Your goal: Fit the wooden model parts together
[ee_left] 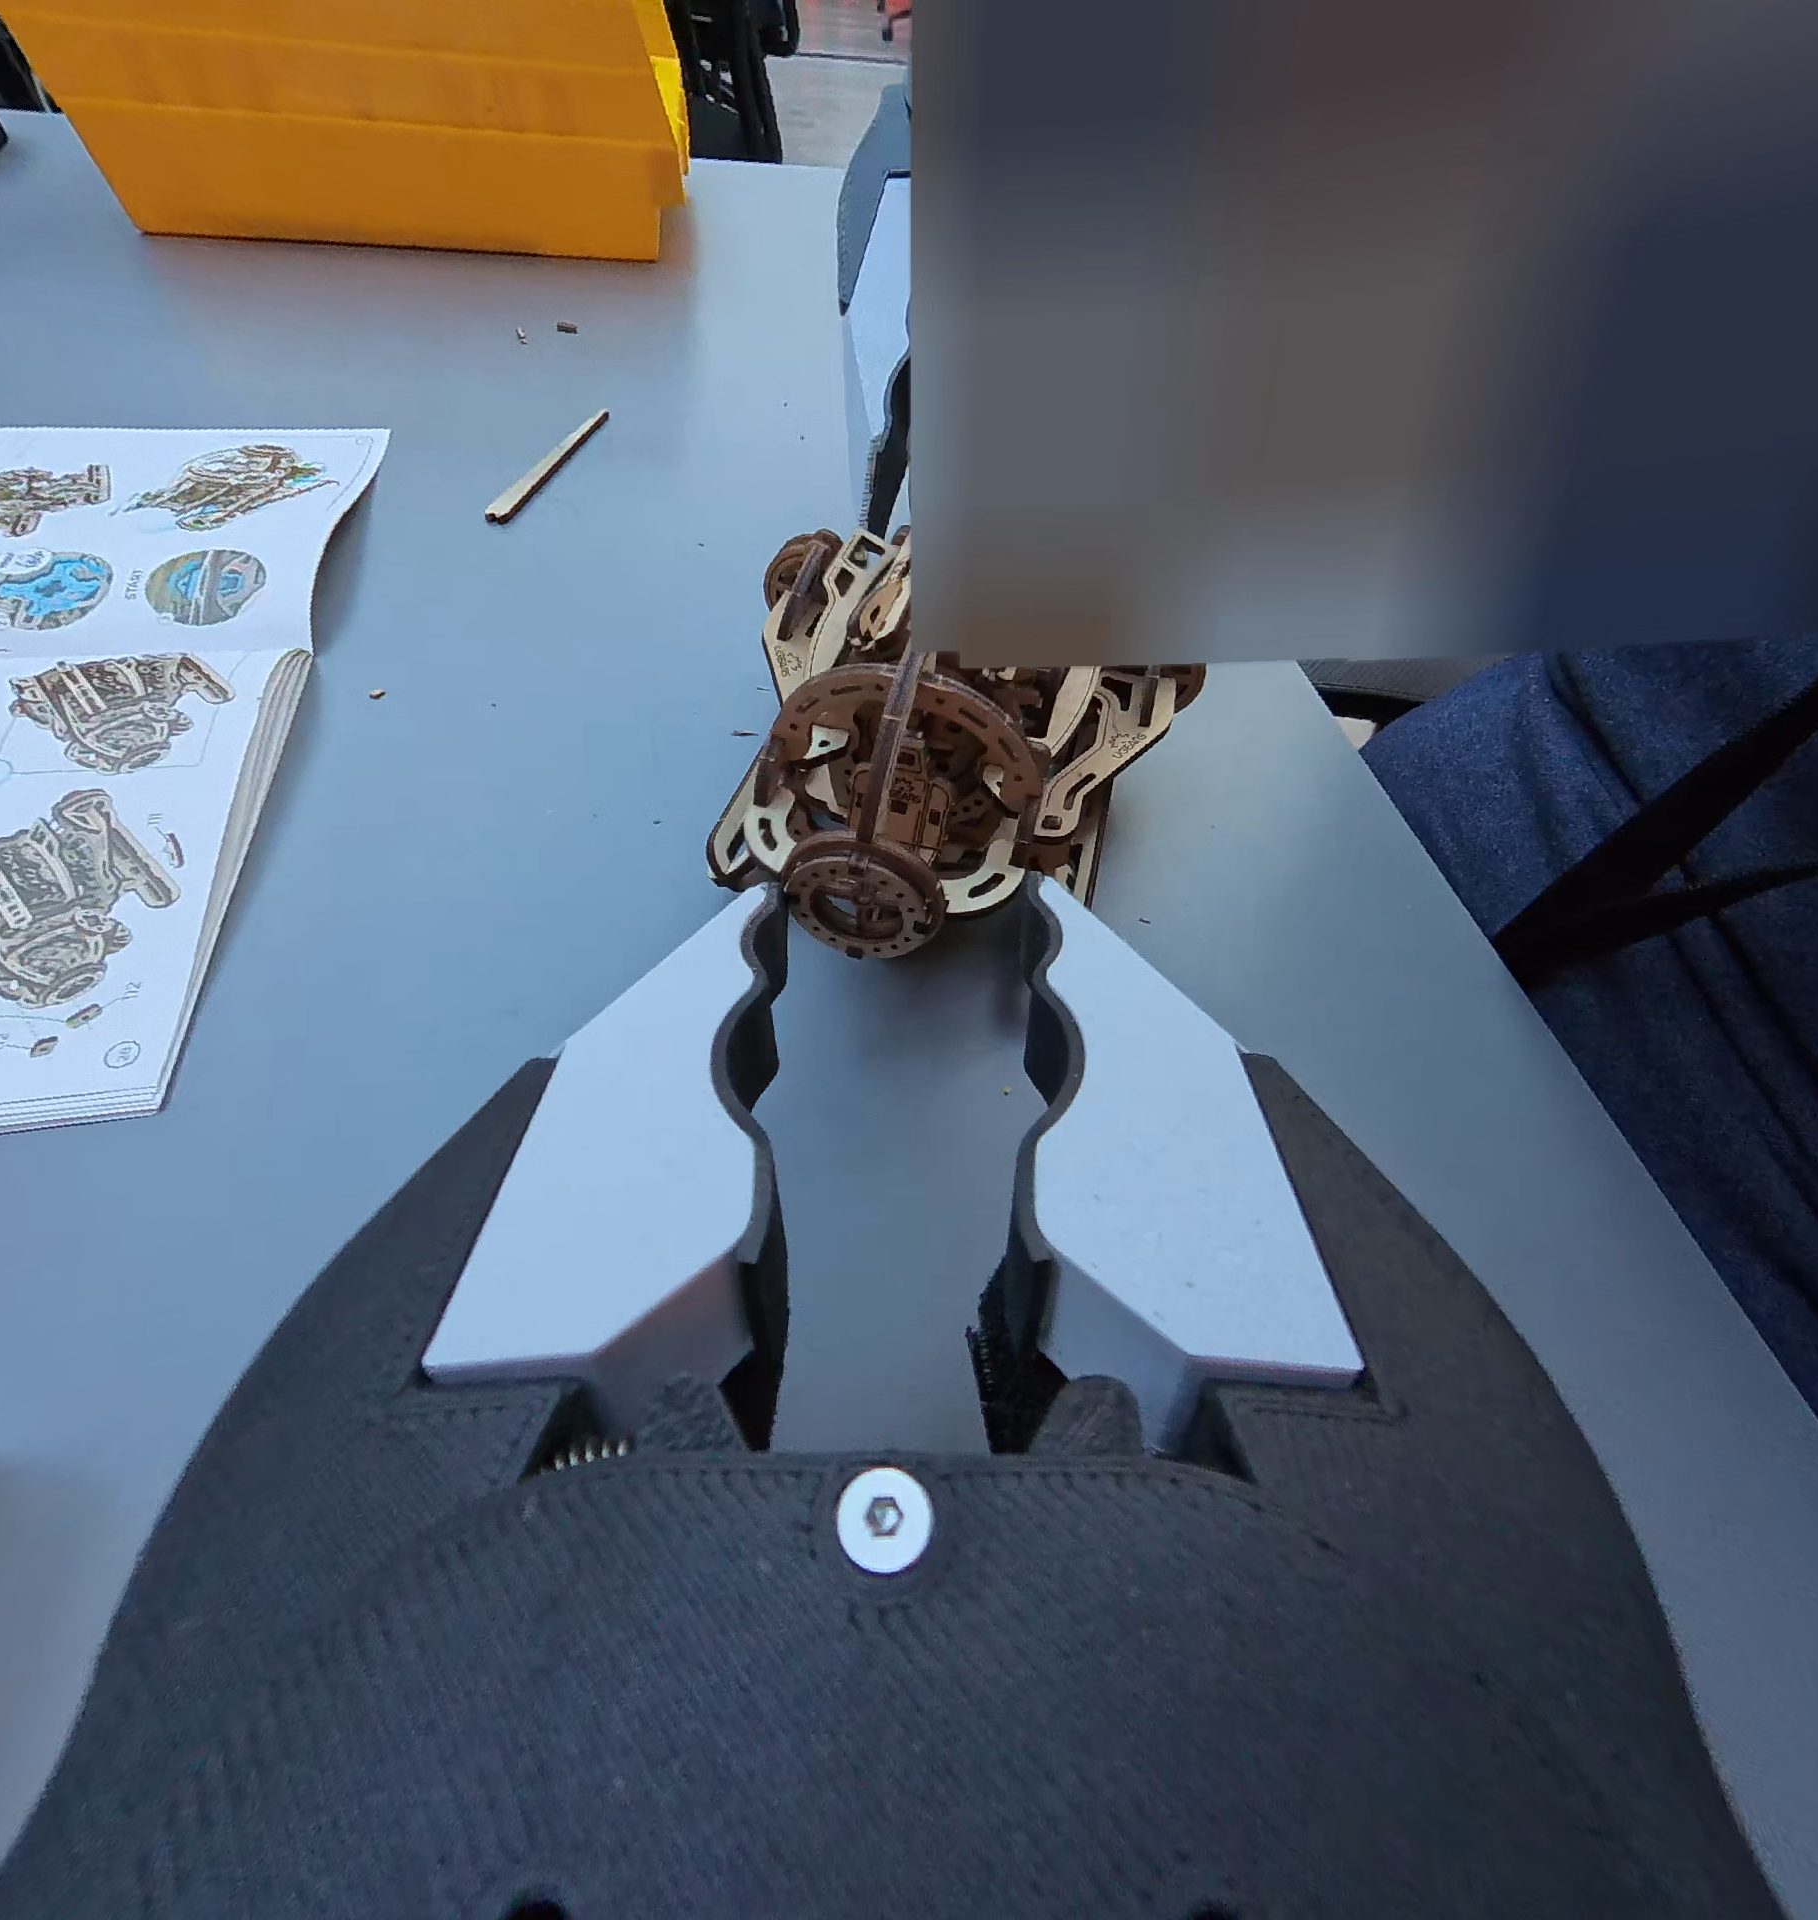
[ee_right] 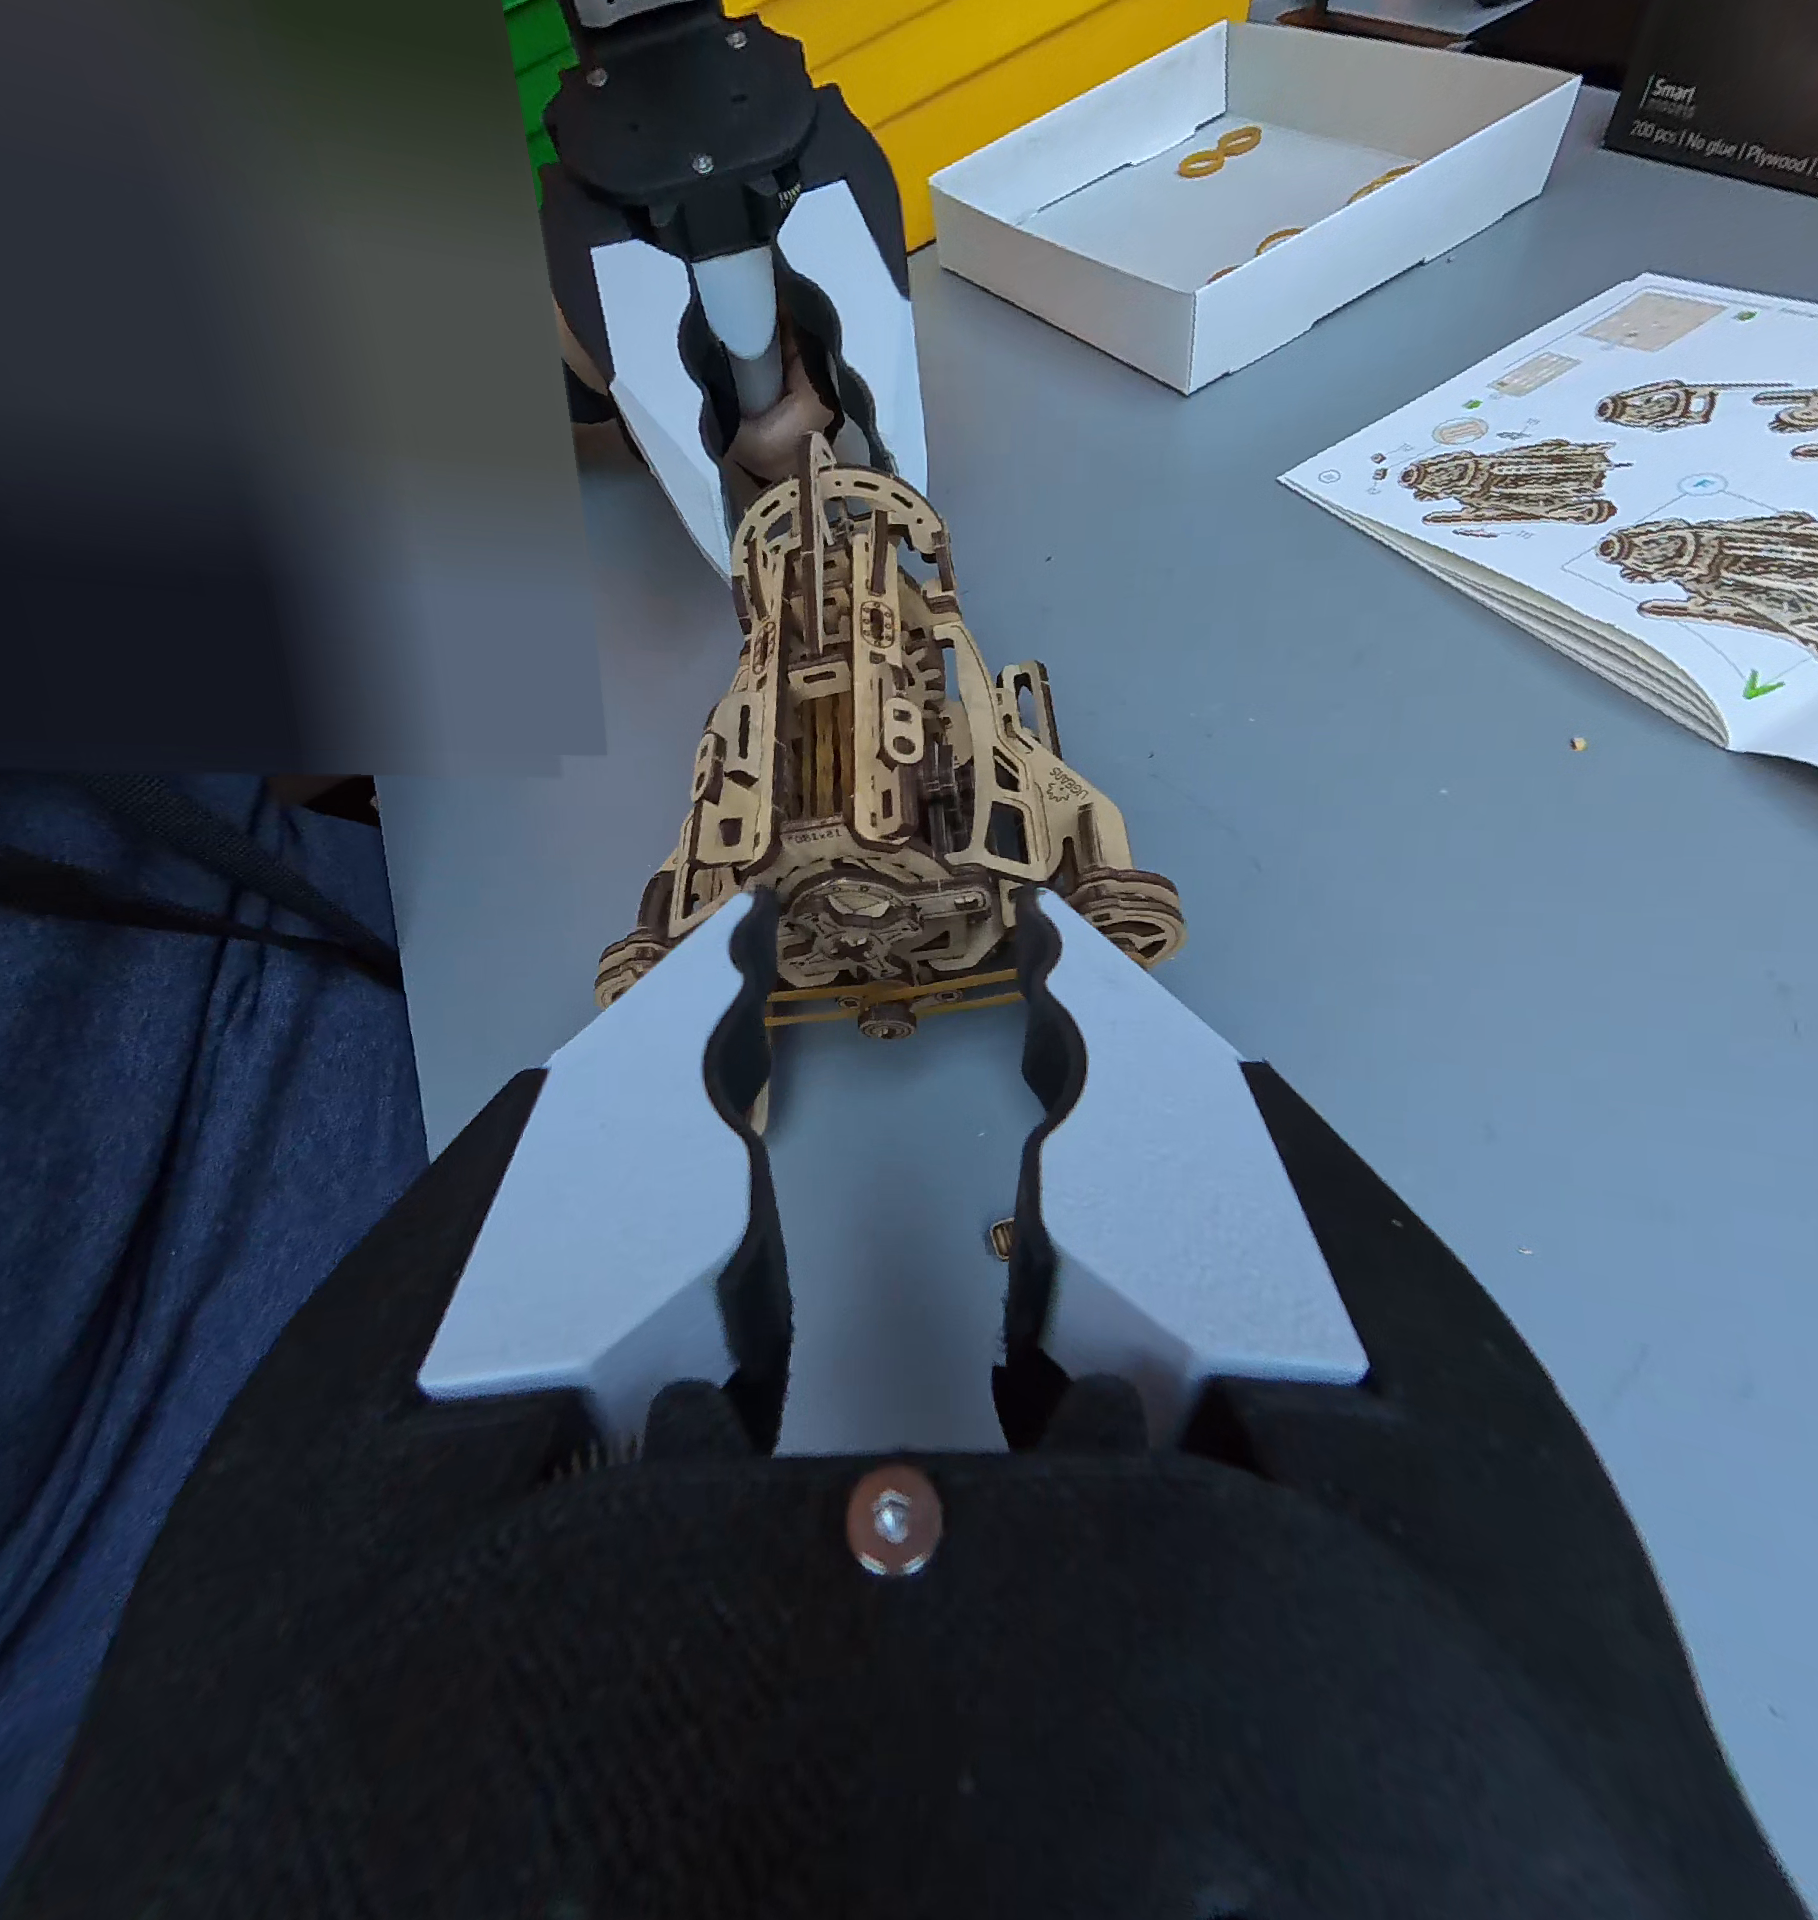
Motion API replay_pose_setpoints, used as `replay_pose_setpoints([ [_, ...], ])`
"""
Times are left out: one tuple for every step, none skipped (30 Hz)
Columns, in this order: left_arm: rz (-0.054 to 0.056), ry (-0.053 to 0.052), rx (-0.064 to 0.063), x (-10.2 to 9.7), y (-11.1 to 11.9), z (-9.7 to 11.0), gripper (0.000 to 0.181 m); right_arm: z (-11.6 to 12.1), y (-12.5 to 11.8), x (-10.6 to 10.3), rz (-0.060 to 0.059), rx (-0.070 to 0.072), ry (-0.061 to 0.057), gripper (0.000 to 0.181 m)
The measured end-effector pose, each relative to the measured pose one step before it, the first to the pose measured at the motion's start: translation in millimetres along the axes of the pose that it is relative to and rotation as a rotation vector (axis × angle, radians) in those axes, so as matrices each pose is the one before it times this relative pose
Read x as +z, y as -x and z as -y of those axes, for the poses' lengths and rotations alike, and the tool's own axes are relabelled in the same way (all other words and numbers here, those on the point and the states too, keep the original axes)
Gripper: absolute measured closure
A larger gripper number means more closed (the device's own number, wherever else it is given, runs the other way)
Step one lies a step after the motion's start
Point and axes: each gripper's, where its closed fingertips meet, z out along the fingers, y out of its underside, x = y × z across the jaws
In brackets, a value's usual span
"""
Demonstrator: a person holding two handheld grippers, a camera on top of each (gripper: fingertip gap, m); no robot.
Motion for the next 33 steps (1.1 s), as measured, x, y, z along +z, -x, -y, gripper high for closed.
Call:
replay_pose_setpoints([
  [0.0105,0.0012,0.0063,-0.10,0.12,-0.31,0.138,0.34,-0.87,0.13,-0.0039,0.0065,0.0025,0.138],
  [0.0090,0.0013,0.0054,-0.30,-0.16,-0.38,0.138,0.12,-0.35,0.09,-0.0006,0.0067,0.0044,0.139],
  [0.0086,0.0017,0.0033,-0.26,-0.07,-0.39,0.138,0.44,-0.19,0.08,-0.0001,0.0017,0.0013,0.140],
  [0.0101,0.0013,0.0013,-0.52,0.29,-0.21,0.138,0.39,-0.20,0.40,-0.0017,-0.0036,0.0010,0.140],
  [0.0102,0.0021,-0.0003,-0.57,0.48,-0.08,0.138,0.44,-0.04,0.24,-0.0006,-0.0055,0.0017,0.140],
  [0.0095,0.0040,-0.0001,-0.42,0.39,-0.01,0.138,0.70,-0.57,0.22,-0.0012,-0.0062,0.0011,0.140],
  [0.0111,0.0055,0.0022,-0.34,0.67,0.08,0.138,1.14,-0.95,0.40,-0.0002,-0.0038,-0.0008,0.140],
  [0.0151,0.0060,0.0027,-0.46,1.17,-0.12,0.138,1.72,-1.30,0.64,0.0006,0.0008,-0.0034,0.140],
  [0.0186,0.0055,0.0006,-0.65,1.43,-0.36,0.138,1.49,-1.86,0.89,-0.0006,0.0022,-0.0022,0.140],
  [0.0195,0.0047,-0.0033,-0.78,1.31,-0.87,0.138,1.46,-1.44,1.17,0.0015,0.0029,-0.0018,0.141],
  [0.0187,0.0024,-0.0072,-0.90,0.68,-1.01,0.137,1.84,-1.02,1.07,0.0024,0.0009,-0.0035,0.141],
  [0.0173,-0.0021,-0.0080,-1.18,0.22,-0.65,0.138,0.99,-0.93,1.06,0.0003,-0.0049,0.0017,0.142],
  [0.0155,-0.0047,-0.0058,-1.37,-0.51,-0.45,0.138,0.45,-0.67,1.11,-0.0018,-0.0115,0.0039,0.142],
  [0.0156,-0.0047,-0.0034,-1.55,-0.68,-0.52,0.138,0.49,-0.56,0.97,-0.0031,-0.0130,0.0020,0.142],
  [0.0176,-0.0039,-0.0015,-1.53,-0.77,-0.36,0.138,0.36,-0.71,1.14,-0.0040,-0.0132,0.0020,0.142],
  [0.0200,-0.0010,-0.0007,-1.62,-0.51,-0.48,0.138,0.68,-0.35,1.32,-0.0011,-0.0128,0.0023,0.143],
  [0.0225,-0.0001,-0.0006,-1.60,-0.36,-0.31,0.138,0.78,-0.57,1.40,-0.0007,-0.0128,0.0046,0.144],
  [0.0248,-0.0032,-0.0008,-1.98,-0.13,0.23,0.138,0.94,-1.17,1.56,-0.0032,-0.0177,0.0051,0.144],
  [0.0275,-0.0068,-0.0027,-2.32,0.31,0.63,0.138,1.60,-2.20,1.71,-0.0064,-0.0206,0.0026,0.145],
  [0.0311,-0.0078,-0.0066,-2.54,0.90,0.35,0.138,2.11,-3.26,2.42,-0.0100,-0.0184,0.0023,0.145],
  [0.0334,-0.0032,-0.0122,-2.53,1.33,-0.46,0.138,2.33,-3.51,2.94,-0.0074,-0.0143,0.0047,0.145],
  [0.0358,0.0036,-0.0169,-2.42,1.53,-1.61,0.138,3.33,-3.71,3.40,-0.0063,-0.0129,0.0022,0.146],
  [0.0371,0.0083,-0.0173,-2.49,1.33,-2.48,0.138,3.32,-4.14,3.98,-0.0059,-0.0119,0.0010,0.147],
  [0.0341,0.0116,-0.0125,-2.40,0.55,-3.11,0.138,2.86,-2.99,3.68,0.0028,0.0003,0.0027,0.147],
  [0.0281,0.0070,-0.0041,-2.48,-0.66,-2.72,0.138,2.03,-2.83,2.98,0.0026,0.0070,0.0063,0.147],
  [0.0213,-0.0048,0.0015,-2.65,-1.90,-1.34,0.140,0.84,-3.41,2.03,-0.0073,0.0025,0.0082,0.147],
  [0.0123,-0.0085,-0.0008,-2.03,-3.08,-0.52,0.141,0.76,-2.62,0.55,-0.0116,0.0057,0.0022,0.146],
  [0.0081,-0.0056,-0.0026,-1.36,-3.34,-0.22,0.143,0.38,-1.39,-0.79,-0.0143,0.0113,-0.0015,0.146],
  [0.0089,-0.0064,0.0015,-0.92,-3.19,0.84,0.141,0.34,-1.22,-2.54,-0.0232,0.0131,-0.0085,0.146],
  [0.0030,-0.0109,0.0065,-0.64,-3.98,2.16,0.139,-0.42,-2.49,-4.54,-0.0423,0.0127,-0.0104,0.145],
  [-0.0066,-0.0135,0.0091,-0.04,-5.08,2.84,0.138,-1.09,-3.27,-6.41,-0.0575,0.0137,-0.0125,0.145],
  [-0.0114,-0.0071,0.0076,0.50,-5.48,2.31,0.139,-1.20,-3.62,-8.02,-0.0703,0.0204,-0.0130,0.145],
  [-0.0101,0.0017,0.0034,0.77,-5.12,1.27,0.137,-0.05,-1.00,-9.35,-0.0669,0.0240,-0.0173,0.144],
])
